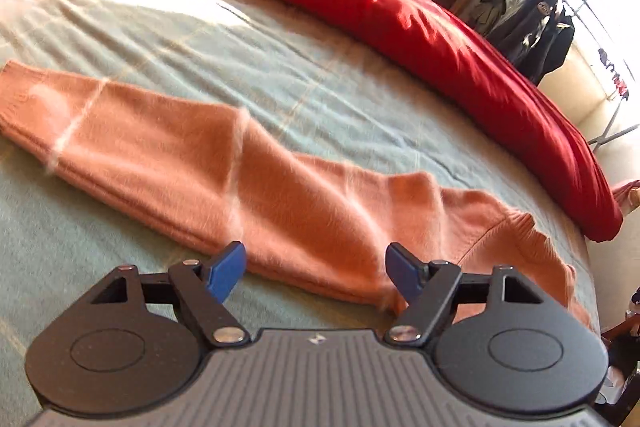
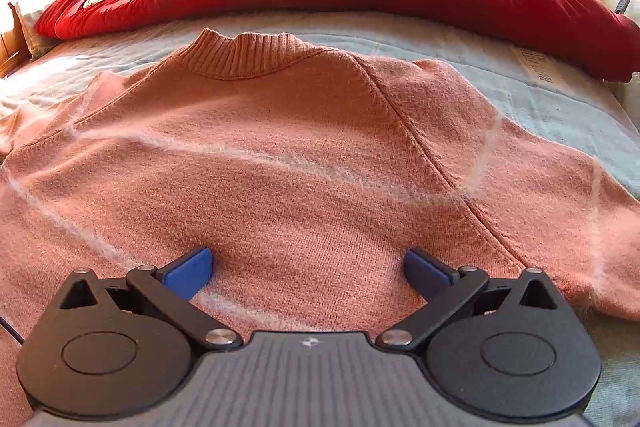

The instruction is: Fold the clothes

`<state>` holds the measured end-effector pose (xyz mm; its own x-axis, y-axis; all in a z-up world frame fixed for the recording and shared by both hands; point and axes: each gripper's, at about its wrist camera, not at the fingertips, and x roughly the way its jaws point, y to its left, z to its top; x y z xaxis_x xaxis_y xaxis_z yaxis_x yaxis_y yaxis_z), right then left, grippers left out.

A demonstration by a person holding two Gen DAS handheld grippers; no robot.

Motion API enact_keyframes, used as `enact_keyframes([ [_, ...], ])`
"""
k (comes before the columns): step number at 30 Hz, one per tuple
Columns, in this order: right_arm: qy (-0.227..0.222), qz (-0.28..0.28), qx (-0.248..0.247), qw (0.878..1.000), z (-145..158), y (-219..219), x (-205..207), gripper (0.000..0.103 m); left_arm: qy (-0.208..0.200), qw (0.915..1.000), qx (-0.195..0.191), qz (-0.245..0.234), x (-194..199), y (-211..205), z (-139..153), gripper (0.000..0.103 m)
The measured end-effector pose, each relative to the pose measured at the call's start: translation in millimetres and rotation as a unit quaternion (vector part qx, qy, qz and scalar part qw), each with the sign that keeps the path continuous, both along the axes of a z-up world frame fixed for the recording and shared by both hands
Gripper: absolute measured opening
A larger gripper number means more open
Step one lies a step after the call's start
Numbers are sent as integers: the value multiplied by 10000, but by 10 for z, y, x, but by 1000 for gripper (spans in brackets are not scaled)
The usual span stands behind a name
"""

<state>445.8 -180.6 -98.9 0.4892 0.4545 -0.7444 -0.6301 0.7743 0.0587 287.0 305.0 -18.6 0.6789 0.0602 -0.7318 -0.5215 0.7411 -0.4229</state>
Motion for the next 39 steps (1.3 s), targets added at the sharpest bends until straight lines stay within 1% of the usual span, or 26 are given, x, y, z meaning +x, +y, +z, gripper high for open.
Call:
enact_keyframes([
  [3, 6, -34, -32, 10000, 1, 17, -6, 103, -233, 9996, 140, -98, 212, 136, 21, 77],
  [6, 19, -76, -69, 9999, 4, 32, -11, 103, -66, 9991, 402, 80, 373, 362, -117, 77],
  [9, 40, -78, -101, 9999, 11, 39, -6, 103, 652, 9952, 600, 424, 318, 550, -328, 75],
  [10, 48, -75, -103, 9999, 12, 38, -4, 103, 789, 9934, 644, 525, 188, 604, -376, 70],
  [11, 51, -73, -103, 9999, 12, 37, -3, 103, 721, 9936, 700, 513, 35, 643, -386, 65],
  [12, 46, -74, -100, 9999, 11, 36, -5, 103, 729, 9929, 749, 564, -100, 676, -388, 62],
  [13, 40, -75, -97, 9999, 9, 35, -7, 103, 732, 9928, 720, 624, -171, 692, -369, 56],
  [14, 35, -79, -95, 9999, 8, 35, -8, 103, 733, 9926, 685, 683, -238, 707, -349, 52],
  [15, 29, -85, -94, 9999, 7, 37, -9, 103, 734, 9924, 649, 743, -304, 722, -330, 52],
  [18, 32, -123, -114, 9999, 8, 51, -12, 103, 813, 9918, 655, 740, -213, 715, -167, 56],
  [20, 38, -152, -136, 9998, 10, 61, -11, 103, 617, 9915, 972, 606, -100, 679, -80, 71],
  [21, 42, -164, -147, 9997, 11, 66, -10, 103, 510, 9905, 1173, 513, -37, 667, -52, 72],
  [22, 48, -170, -158, 9997, 12, 69, -9, 103, 512, 9890, 1290, 509, 18, 677, -55, 73],
  [25, 73, -167, -195, 9996, 16, 74, -3, 103, 756, 9864, 1177, 859, 70, 908, -205, 73],
  [26, 82, -159, -203, 9996, 17, 73, 0, 103, 910, 9833, 1147, 1082, -1, 1003, -287, 72],
  [27, 90, -151, -207, 9996, 18, 73, 3, 103, 1066, 9793, 1119, 1311, -78, 1099, -370, 70],
  [29, 104, -140, -214, 9996, 20, 73, 6, 103, 934, 9769, 1171, 1525, -319, 1222, -403, 54],
  [30, 110, -137, -216, 9996, 21, 72, 7, 103, 1014, 9740, 1197, 1633, -398, 1271, -396, 50],
  [31, 111, -137, -215, 9996, 20, 70, 6, 103, 1031, 9736, 1153, 1682, -450, 1309, -382, 41],
  [32, 106, -136, -214, 9996, 19, 69, 3, 103, 1036, 9731, 1107, 1737, -477, 1336, -338, 41],
  [33, 106, -137, -212, 9996, 20, 71, 6, 103, 1074, 9728, 1108, 1728, -463, 1343, -281, 41],
  [34, 110, -140, -211, 9996, 23, 74, 14, 103, 1097, 9732, 1150, 1664, -431, 1341, -235, 50],
  [35, 110, -143, -216, 9996, 23, 77, 15, 103, 1038, 9730, 1315, 1590, -379, 1329, -181, 63],
  [37, 114, -152, -231, 9996, 23, 85, 18, 103, 889, 9728, 1598, 1420, -268, 1322, -109, 75],
  [38, 116, -156, -240, 9995, 23, 88, 20, 103, 888, 9740, 1630, 1301, -203, 1348, -126, 75],
  [39, 119, -158, -252, 9995, 23, 92, 22, 103, 996, 9728, 1670, 1262, -150, 1393, -166, 75],
])
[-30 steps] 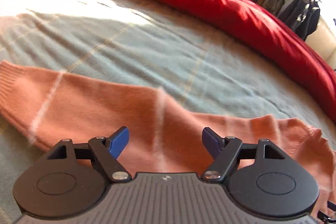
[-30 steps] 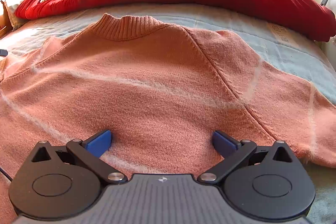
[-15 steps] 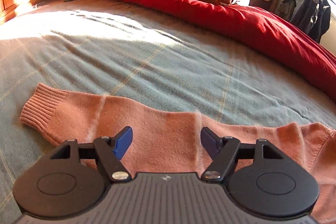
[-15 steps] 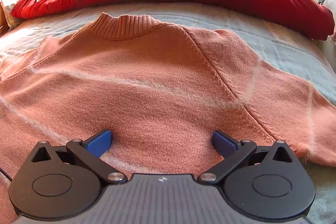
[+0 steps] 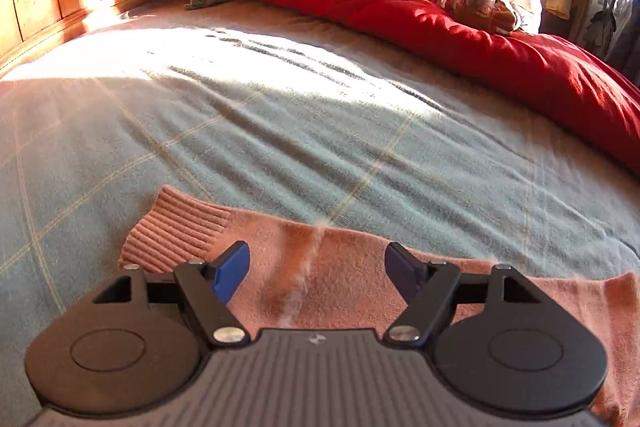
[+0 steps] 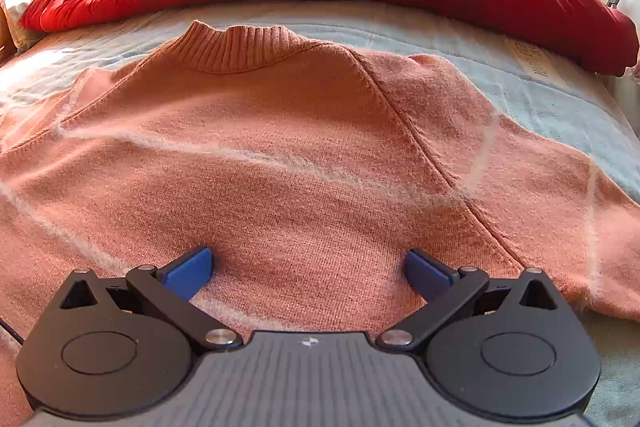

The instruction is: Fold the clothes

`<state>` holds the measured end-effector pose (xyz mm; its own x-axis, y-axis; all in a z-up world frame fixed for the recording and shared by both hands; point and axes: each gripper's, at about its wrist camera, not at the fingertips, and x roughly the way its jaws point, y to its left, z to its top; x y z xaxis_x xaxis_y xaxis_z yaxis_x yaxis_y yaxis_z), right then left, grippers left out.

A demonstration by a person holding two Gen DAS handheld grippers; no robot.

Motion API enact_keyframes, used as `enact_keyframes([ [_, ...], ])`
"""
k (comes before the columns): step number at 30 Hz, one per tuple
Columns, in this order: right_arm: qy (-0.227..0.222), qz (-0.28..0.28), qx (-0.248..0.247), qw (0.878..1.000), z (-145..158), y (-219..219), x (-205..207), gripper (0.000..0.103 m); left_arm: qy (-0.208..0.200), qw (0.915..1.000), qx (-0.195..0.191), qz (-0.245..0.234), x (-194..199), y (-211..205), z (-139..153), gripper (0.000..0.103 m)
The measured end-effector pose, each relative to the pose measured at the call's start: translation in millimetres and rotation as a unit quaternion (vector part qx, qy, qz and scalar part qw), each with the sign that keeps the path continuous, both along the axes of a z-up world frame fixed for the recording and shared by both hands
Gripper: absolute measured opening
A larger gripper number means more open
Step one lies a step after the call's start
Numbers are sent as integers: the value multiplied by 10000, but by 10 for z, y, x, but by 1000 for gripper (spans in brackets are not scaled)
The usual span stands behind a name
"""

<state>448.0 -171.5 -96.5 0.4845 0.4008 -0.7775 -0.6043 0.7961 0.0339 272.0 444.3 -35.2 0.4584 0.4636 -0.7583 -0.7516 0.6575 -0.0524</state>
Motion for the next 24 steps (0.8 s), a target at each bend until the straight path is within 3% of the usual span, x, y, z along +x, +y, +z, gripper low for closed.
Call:
enact_keyframes([
  [2, 17, 3, -29, 10000, 2, 7, 8, 103, 319, 9993, -20, 205, 21, 138, -148, 75],
  [6, 74, 25, -79, 9999, 12, 14, 19, 103, 538, 9965, 295, 574, -234, 341, -273, 77],
  [9, 80, 30, -89, 9999, 12, 17, 19, 103, 683, 9947, 225, 736, -333, 367, -198, 77],
  [11, 83, 20, -110, 9999, 28, 31, 15, 103, 1047, 9920, 528, 469, -221, 239, -112, 73],
  [13, 141, 6, -211, 9997, 113, 99, 24, 103, 1083, 9912, 759, -28, -94, 30, 2, 73],
  [16, 190, 10, -314, 9993, 257, 210, 28, 103, 604, 9919, 466, -1017, 189, -398, 183, 77],
  [18, 23, 227, -168, 9996, 424, 367, -12, 103, 453, 9843, 399, -1658, 388, -707, 181, 77],
  [21, -231, 804, -1, 9965, 616, 741, -53, 103, 339, 9655, 460, -2542, 659, -1150, 113, 77],
  [23, -280, 1257, 161, 9915, 680, 1070, -52, 103, 500, 9564, 577, -2819, 744, -1309, -28, 77],
  [24, -304, 1483, 242, 9882, 712, 1235, -52, 103, 655, 9569, 597, -2766, 733, -1305, -111, 77],
])
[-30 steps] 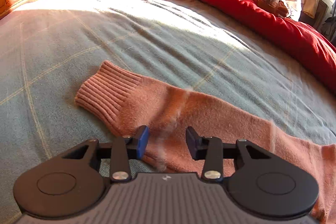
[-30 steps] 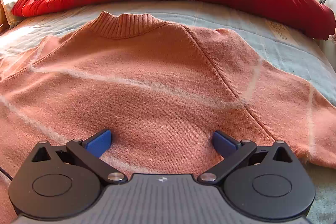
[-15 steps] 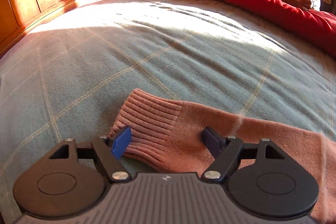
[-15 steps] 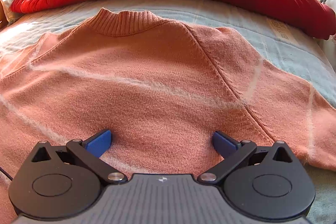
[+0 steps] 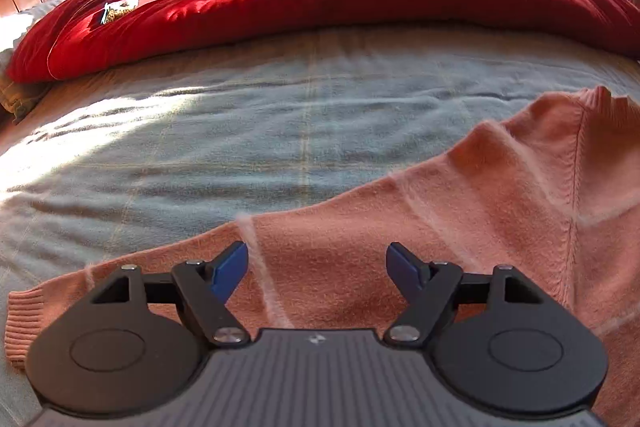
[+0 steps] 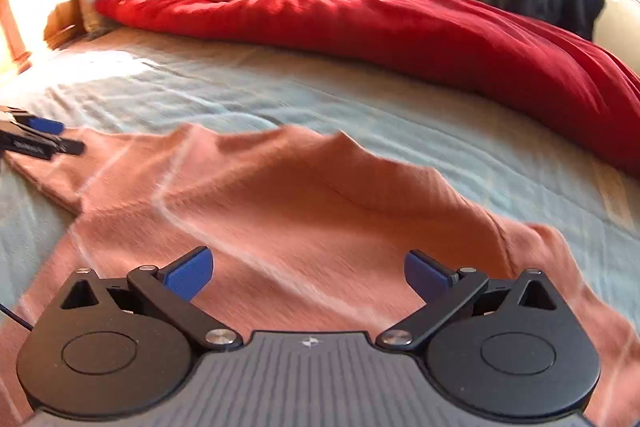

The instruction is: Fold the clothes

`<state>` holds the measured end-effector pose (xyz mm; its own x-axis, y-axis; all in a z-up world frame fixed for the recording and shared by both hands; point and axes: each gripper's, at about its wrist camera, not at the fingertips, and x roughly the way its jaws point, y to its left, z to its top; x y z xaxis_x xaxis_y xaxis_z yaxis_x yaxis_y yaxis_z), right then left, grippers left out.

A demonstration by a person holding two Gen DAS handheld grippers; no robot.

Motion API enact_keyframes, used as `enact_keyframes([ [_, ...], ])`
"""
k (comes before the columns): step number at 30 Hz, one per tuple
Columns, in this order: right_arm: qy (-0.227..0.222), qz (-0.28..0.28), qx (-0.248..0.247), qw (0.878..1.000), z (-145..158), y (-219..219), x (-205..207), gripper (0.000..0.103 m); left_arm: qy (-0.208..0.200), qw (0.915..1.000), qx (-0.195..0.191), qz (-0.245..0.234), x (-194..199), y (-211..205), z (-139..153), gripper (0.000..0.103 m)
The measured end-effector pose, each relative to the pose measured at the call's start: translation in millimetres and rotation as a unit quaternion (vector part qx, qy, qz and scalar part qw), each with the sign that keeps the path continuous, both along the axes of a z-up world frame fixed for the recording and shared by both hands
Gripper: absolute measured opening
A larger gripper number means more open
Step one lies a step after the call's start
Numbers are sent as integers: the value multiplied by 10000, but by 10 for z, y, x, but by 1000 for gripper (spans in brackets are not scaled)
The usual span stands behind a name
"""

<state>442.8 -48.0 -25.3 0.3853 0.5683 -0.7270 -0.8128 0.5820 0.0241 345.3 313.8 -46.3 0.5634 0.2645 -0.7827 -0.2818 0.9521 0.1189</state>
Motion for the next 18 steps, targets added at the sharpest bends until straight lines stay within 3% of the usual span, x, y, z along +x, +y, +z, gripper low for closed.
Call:
enact_keyframes([
  [1, -4, 219, 47, 9997, 20, 164, -1, 103, 145, 9998, 65, 77, -16, 11, -84, 79],
  [4, 55, 801, 27, 9968, 9, 640, -13, 103, -7, 9963, -317, 797, -344, 313, -161, 89],
  [6, 85, 1086, 5, 9941, -18, 899, -45, 103, -77, 9924, -540, 1105, -557, 487, -162, 90],
  [9, 382, 1305, -54, 9907, -110, 1231, -45, 103, -130, 9888, -719, 1305, -676, 607, -54, 88],
  [13, 734, 1751, 29, 9818, -249, 1573, -147, 103, -838, 9859, -806, 1205, -689, 791, 97, 88],
  [15, 804, 1821, -118, 9799, -381, 1741, -197, 103, -688, 9874, -716, 1229, -630, 924, 0, 88],
  [17, 754, 1701, -286, 9821, -545, 1892, -199, 103, -373, 9845, -663, 1580, -613, 1045, -138, 87],
  [18, 620, 1628, -293, 9843, -599, 1945, -179, 103, -434, 9834, -602, 1656, -661, 1075, -149, 88],
])
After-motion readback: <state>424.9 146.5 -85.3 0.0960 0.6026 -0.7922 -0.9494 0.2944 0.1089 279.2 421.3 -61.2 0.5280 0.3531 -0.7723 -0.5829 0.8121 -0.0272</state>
